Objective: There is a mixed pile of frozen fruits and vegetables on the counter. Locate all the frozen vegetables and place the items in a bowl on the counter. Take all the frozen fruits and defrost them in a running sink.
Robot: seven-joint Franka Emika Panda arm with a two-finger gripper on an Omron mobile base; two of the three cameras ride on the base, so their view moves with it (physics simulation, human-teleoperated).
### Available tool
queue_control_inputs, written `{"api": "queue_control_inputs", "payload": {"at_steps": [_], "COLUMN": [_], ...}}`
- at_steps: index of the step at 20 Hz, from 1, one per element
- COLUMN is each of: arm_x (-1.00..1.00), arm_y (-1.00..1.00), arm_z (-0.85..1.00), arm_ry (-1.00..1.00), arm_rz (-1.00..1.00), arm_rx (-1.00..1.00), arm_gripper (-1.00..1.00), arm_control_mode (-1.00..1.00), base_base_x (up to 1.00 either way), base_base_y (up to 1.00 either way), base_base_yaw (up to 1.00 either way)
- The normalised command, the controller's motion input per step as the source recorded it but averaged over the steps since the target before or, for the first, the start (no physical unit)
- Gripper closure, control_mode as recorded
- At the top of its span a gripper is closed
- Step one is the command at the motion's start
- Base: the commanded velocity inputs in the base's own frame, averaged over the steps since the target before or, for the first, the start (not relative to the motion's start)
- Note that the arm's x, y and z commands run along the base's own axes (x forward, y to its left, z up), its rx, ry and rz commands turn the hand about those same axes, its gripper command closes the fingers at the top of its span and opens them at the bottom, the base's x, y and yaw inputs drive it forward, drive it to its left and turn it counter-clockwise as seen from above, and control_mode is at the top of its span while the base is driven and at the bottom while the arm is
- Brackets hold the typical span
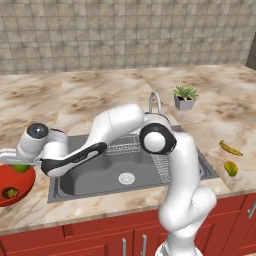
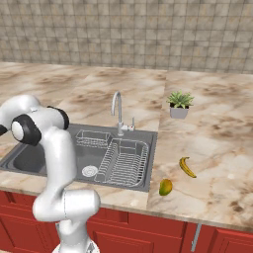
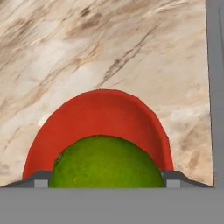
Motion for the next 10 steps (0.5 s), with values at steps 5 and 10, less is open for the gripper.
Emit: {"api": "queue_control_inputs", "payload": {"at_steps": [5, 10], "arm_x": [0.0, 0.0], "arm_y": [0.69, 0.58], "arm_z": [-0.19, -0.36], "arm_ry": [0.0, 0.0], "arm_rz": [0.0, 0.0], "arm_rx": [-0.02, -0.04], "arm_gripper": [1.0, 1.0], "arm_control_mode": [-1.0, -1.0], "base_base_x": [0.0, 0.0], "base_base_y": [0.0, 0.0], "base_base_yaw": [0.0, 0.0]}}
